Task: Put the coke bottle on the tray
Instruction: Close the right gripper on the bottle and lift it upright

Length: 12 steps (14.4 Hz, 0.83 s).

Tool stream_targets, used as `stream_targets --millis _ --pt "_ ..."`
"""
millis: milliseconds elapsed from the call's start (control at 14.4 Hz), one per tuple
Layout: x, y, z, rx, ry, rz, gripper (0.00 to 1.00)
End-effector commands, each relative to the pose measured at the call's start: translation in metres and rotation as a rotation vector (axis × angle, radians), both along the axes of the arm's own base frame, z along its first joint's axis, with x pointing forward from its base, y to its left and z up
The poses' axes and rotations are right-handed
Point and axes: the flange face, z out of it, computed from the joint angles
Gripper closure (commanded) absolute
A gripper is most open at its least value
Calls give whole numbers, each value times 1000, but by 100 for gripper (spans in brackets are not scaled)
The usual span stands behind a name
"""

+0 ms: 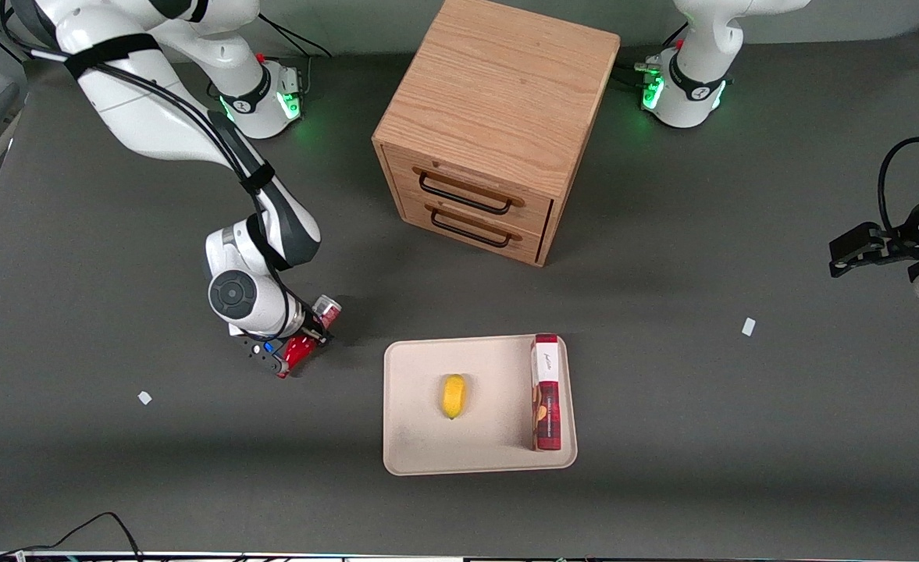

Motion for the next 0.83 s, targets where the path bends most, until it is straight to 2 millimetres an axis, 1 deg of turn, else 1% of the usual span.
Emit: stream_targets --millis 0,69,208,277,347,416,485,554,624,693,762 --pt "9 -6 95 -21 -15 134 100" --pt "15 -7 121 -26 -9 163 100" --pt "33 -5 179 -19 -42 228 100" --pt "42 1 207 -8 -75 280 100" --pt "51 5 230 8 -106 313 100" --pt "59 11 243 23 -128 337 100" --pt "63 36 246 53 -144 378 100" --pt "72 61 245 95 -161 408 100" --pt "83 77 228 131 -155 422 100" --pt "91 98 206 175 -145 442 100" --pt "100 113 181 218 -138 454 100"
